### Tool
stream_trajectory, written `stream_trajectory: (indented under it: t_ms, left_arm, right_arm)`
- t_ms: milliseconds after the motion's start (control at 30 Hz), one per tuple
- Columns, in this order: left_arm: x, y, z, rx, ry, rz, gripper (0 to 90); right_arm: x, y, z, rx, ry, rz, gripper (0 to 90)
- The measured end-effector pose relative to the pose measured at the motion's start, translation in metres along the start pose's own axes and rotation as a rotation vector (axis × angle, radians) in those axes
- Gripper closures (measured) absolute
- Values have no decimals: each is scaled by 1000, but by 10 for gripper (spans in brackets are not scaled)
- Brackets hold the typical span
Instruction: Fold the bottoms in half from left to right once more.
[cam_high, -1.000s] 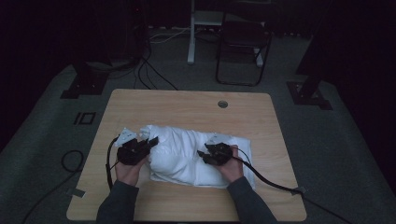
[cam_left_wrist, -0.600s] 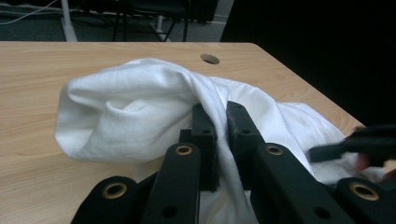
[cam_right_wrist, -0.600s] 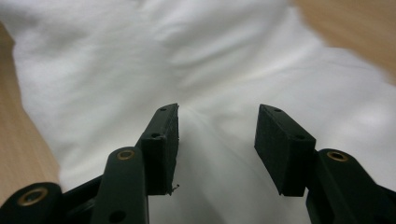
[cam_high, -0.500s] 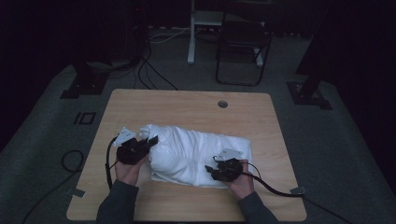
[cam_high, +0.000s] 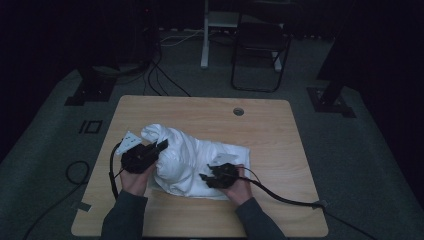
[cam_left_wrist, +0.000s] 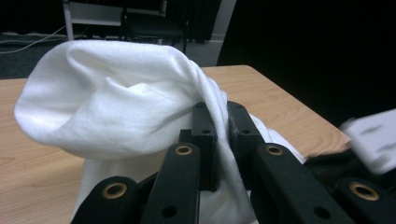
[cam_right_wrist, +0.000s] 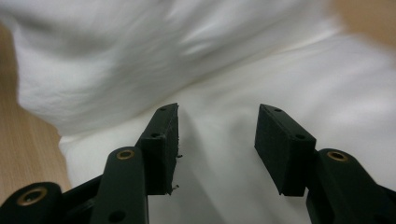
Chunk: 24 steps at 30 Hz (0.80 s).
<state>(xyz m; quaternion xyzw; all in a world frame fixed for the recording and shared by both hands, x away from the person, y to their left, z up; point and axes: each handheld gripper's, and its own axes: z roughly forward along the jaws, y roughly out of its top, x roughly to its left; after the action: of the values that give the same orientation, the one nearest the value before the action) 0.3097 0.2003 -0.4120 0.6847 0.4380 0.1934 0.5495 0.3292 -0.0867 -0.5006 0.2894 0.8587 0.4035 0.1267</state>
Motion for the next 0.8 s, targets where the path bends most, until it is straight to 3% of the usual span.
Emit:
stream_trajectory:
  t_ms: [33, 67, 100, 133, 167, 200, 267, 333, 433, 467, 500, 533, 567, 600, 667, 733, 767, 800]
  left_arm:
    - [0, 0, 0, 0, 0, 0, 841]
    - [0, 0, 0, -1, 0, -4, 841]
    - [0, 0, 0, -1, 0, -4, 842]
    - [-2, 1, 1, -3, -5, -5, 841]
    - [-2, 1, 1, -3, -5, -5, 841]
    - [-6, 3, 3, -6, -12, -1, 842]
    - [-10, 5, 3, -5, -17, 10, 841]
    - [-18, 11, 7, -6, -28, 40, 842]
    - [-25, 15, 13, -1, -39, 53, 841]
    - [-29, 17, 18, 10, -40, 66, 841]
    - [-33, 17, 22, 17, -41, 75, 841]
    - [-39, 16, 28, 25, -59, 92, 841]
    - [-39, 16, 28, 25, -59, 92, 841]
    - [-47, 13, 37, 43, -83, 102, 841]
    - [-55, 8, 45, 58, -105, 106, 841]
    - [-72, -2, 61, 92, -139, 129, 840]
    - [-72, -2, 61, 92, -139, 129, 840]
    - [-89, -12, 75, 124, -165, 154, 840]
  right_arm:
    - [0, 0, 0, 0, 0, 0, 487]
    - [-12, -9, -20, -10, -83, 15, 485]
    - [-12, -9, -20, -10, -83, 15, 485]
    - [-26, -24, -26, 49, -126, 78, 471]
    - [-26, -24, -26, 49, -126, 78, 471]
    - [-34, -36, -13, 93, -89, 134, 478]
    - [-33, -38, -4, 106, -83, 138, 485]
    - [-23, -31, 17, 96, -67, 118, 504]
    - [-14, -22, 28, 87, -37, 85, 509]
    - [-10, -20, 31, 88, -7, 83, 505]
    - [-8, -18, 32, 94, 65, 52, 476]
    - [-9, -17, 18, 82, 101, 10, 461]
    - [-9, -17, 18, 82, 101, 10, 461]
    - [-20, -21, -7, 28, 90, 26, 455]
    - [-25, -24, -17, 10, 77, 43, 454]
    - [-52, -39, -53, -18, -17, 106, 445]
    - [-52, -39, -53, -18, -17, 106, 445]
    - [-68, -49, -69, -41, -48, 159, 444]
